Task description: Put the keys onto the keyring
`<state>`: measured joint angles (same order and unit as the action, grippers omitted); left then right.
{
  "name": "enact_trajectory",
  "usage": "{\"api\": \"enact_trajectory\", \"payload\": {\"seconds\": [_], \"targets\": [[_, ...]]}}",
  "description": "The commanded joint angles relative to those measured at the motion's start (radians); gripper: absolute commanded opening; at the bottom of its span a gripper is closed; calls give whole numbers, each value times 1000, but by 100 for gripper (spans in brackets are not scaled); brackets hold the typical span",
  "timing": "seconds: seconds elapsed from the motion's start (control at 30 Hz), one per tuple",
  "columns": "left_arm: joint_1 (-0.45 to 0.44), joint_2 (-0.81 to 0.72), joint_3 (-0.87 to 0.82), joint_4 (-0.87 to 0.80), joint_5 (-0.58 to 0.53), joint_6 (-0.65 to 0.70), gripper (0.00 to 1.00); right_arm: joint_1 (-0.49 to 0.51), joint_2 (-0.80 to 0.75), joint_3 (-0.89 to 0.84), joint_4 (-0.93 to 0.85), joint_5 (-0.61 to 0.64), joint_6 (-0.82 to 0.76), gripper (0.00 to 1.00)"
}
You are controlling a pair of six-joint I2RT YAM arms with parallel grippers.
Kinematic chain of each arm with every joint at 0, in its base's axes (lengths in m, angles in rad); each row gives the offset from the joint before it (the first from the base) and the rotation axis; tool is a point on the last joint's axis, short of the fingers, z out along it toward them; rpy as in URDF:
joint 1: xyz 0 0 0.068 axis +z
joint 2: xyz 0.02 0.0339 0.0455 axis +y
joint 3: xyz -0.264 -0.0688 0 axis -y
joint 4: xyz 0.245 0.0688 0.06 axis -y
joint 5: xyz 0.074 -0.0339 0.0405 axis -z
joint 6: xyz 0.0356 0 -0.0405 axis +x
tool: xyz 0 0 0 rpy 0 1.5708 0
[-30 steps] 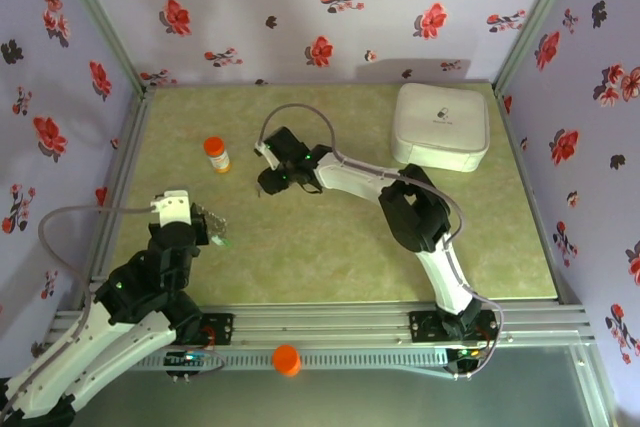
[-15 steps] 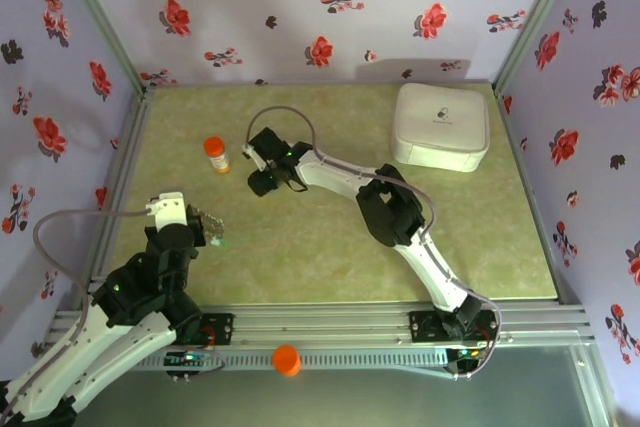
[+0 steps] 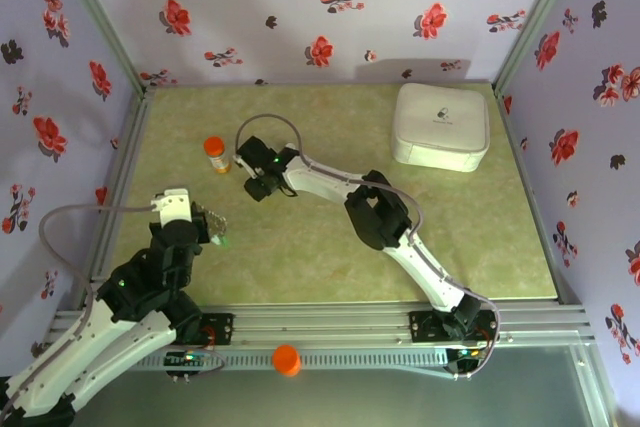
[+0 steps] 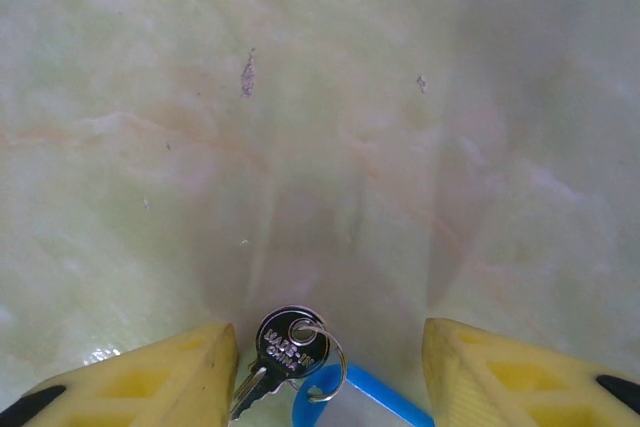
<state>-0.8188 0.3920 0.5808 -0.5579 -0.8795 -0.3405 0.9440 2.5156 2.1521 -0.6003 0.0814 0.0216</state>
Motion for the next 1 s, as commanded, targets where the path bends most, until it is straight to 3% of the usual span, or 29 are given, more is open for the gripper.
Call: {"api": "enact_trajectory", "payload": {"seconds": [0.0, 0.23, 0.53, 0.7, 0.77, 0.9, 0.97], "targets": [[8, 24, 5, 85, 0, 28, 0, 7, -8, -24, -91, 61, -26, 47], [9, 75, 16, 138, 29, 71, 0, 8, -192, -312, -24, 36, 0, 26], [12, 136, 7, 224, 91, 117, 0, 7, -456, -718, 35, 46, 50, 13], [15, 188, 11, 275, 126, 142, 0, 8, -554, -838, 50, 43, 54, 4], [16, 205, 14, 288, 141, 147, 0, 8, -577, -846, 50, 44, 51, 7], [18, 224, 17, 298, 150, 145, 0, 3, -582, -806, 93, 15, 43, 34], [20, 223, 19, 291, 151, 137, 0, -10, -556, -757, 118, -36, 36, 39]]}}
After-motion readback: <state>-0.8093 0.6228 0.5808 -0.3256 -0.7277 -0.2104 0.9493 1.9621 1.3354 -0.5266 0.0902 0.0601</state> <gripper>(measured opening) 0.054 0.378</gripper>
